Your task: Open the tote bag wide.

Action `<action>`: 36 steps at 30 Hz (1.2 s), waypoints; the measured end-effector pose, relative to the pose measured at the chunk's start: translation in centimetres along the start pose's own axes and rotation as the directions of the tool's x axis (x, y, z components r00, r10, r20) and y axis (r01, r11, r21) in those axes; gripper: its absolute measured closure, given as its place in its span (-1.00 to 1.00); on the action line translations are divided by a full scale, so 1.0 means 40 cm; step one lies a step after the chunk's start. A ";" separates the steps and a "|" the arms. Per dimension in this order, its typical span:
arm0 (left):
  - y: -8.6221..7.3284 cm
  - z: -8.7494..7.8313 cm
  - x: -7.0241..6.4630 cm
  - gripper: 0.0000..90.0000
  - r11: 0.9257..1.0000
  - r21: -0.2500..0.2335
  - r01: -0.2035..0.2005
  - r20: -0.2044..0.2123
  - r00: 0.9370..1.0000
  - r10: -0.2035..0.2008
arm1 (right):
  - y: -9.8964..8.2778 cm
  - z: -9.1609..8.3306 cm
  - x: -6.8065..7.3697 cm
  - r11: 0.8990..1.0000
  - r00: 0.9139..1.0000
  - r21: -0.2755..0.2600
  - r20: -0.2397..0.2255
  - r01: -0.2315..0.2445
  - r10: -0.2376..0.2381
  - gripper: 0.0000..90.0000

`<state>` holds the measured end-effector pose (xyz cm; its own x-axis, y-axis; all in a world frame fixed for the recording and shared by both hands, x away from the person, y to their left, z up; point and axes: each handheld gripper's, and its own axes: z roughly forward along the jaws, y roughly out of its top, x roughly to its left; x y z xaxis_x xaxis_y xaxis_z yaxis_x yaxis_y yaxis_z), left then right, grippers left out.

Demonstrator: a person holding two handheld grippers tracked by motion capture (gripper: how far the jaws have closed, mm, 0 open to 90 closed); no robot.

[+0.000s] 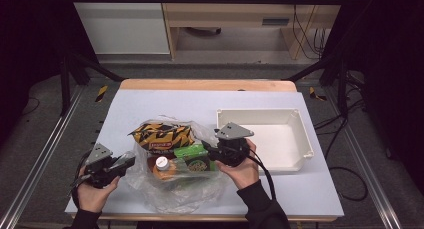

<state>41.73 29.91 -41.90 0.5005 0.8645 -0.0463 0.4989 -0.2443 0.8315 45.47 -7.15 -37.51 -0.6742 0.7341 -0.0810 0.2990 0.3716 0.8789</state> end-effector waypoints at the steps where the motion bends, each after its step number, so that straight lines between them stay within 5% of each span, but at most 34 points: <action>1: 0.004 -0.004 -0.001 0.34 1.000 -0.008 -0.006 -0.003 1.000 0.006 | -0.001 0.003 0.000 1.000 1.000 0.007 0.004 0.001 -0.001 0.14; 9: 0.049 -0.051 -0.012 -0.31 0.995 -0.097 -0.016 -0.006 1.000 0.016 | -0.006 -0.010 0.004 1.000 1.000 0.012 -0.002 0.009 -0.009 0.98; 18: 0.100 -0.091 0.003 -0.36 0.987 -0.162 -0.014 -0.013 1.000 0.012 | -0.002 -0.035 -0.010 0.999 1.000 -0.036 0.022 -0.019 0.019 1.00; 24: 0.119 -0.031 0.006 -0.12 0.997 -0.070 -0.043 0.029 0.999 0.045 | -0.002 -0.030 -0.023 0.998 0.998 -0.047 0.053 -0.031 0.034 1.00; 29: 0.097 0.013 0.018 0.72 1.000 -0.014 -0.028 0.031 0.999 0.028 | -0.005 -0.015 -0.032 0.998 0.996 -0.036 0.077 -0.048 0.051 1.00; 31: 0.088 0.021 0.026 0.88 1.000 -0.013 -0.024 0.036 0.999 0.024 | -0.009 -0.010 -0.037 0.998 0.995 -0.025 0.082 -0.057 0.059 1.00; 36: 0.080 0.047 0.041 0.98 1.000 0.008 0.003 0.010 1.000 -0.003 | -0.017 0.005 -0.046 0.998 0.994 0.006 0.090 -0.067 0.067 1.00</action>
<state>45.47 29.72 -40.33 0.5062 0.8607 -0.0546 0.5060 -0.2451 0.8269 46.64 -8.62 -38.04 -0.5893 0.8054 -0.0642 0.3477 0.3246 0.8796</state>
